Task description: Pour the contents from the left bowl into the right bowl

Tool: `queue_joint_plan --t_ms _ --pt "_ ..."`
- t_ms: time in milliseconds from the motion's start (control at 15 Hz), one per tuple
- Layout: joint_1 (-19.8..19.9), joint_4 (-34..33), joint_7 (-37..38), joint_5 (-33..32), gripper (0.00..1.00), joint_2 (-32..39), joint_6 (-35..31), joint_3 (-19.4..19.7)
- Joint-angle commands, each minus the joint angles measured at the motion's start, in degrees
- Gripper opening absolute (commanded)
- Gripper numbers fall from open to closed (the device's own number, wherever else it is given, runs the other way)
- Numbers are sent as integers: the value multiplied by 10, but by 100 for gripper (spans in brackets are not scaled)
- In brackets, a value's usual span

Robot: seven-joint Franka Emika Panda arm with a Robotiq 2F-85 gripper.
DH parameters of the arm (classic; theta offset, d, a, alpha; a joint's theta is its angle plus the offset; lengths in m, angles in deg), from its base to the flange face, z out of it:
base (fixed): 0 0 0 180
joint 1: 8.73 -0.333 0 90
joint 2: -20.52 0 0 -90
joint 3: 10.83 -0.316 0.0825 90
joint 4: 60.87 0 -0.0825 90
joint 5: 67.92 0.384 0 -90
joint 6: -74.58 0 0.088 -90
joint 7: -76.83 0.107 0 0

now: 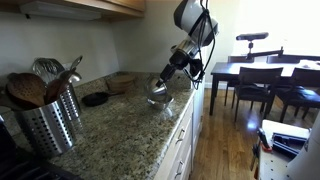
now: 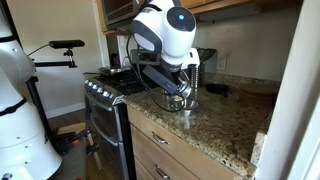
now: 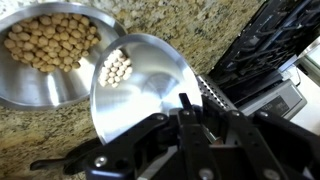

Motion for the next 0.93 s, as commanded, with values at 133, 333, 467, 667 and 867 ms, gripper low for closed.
queue_joint_plan --t_ms 133,333,467,667,867 --pt "6 25 -24 25 9 -31 -4 0" --pt "7 25 -32 33 9 -31 0 1" --pt "8 26 -41 42 9 -31 2 2" --pt "9 31 -53 52 9 -34 3 3" --pt "11 38 -68 62 9 -35 5 7"
